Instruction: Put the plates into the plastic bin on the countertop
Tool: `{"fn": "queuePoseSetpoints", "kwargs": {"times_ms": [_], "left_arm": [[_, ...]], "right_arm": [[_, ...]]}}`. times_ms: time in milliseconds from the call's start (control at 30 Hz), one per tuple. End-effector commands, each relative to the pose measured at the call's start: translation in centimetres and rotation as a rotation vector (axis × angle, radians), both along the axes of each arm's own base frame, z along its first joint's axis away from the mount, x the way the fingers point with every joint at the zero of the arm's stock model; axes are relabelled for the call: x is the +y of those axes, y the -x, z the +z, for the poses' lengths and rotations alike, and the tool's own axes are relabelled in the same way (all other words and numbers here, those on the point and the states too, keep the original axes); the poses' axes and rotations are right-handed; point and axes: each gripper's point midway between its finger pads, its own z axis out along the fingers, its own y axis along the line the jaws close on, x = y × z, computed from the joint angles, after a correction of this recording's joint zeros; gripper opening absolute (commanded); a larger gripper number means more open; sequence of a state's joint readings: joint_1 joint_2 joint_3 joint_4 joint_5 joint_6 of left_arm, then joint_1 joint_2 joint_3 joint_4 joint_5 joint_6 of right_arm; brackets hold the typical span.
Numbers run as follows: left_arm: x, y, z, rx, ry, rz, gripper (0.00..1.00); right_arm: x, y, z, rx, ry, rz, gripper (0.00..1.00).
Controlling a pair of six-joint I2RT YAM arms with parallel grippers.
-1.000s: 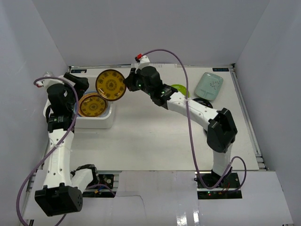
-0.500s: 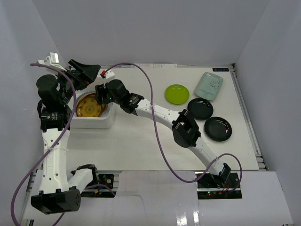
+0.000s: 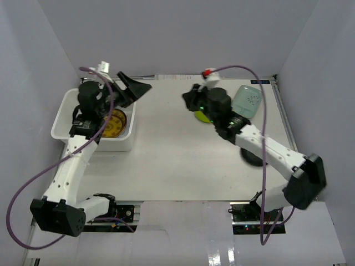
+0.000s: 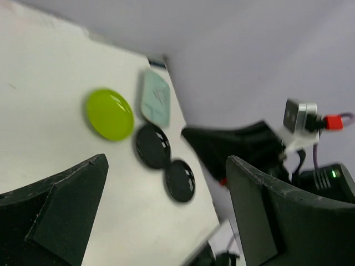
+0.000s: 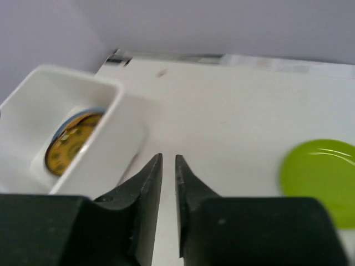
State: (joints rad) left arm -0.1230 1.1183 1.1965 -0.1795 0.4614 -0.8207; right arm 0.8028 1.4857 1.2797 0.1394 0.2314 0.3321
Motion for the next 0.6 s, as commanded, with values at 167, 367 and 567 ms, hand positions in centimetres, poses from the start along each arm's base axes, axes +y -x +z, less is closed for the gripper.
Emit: {"fn": "queuePoseSetpoints", "kwargs": {"times_ms": [167,367,567], "left_arm": [[-14.3,-2.5,-9.6,0.201,-0.087,-0.168,0.91],[-20.0,-6.0,-19.4,0.351,-0.222,-0.118,0.79],[-21.7,-9.8,-26.2,0.438,-0.278,-0.038,0.77]], "right_arm": [[-30.7,0.6,-12.9,0.231,-0.053,-0.732,0.21],[-39.4,2.8,-19.2,0.408,-0.12,-0.869,0.52],[-38.5,1.0,-21.2,0.463,-0.159,-0.805,0.55]]}}
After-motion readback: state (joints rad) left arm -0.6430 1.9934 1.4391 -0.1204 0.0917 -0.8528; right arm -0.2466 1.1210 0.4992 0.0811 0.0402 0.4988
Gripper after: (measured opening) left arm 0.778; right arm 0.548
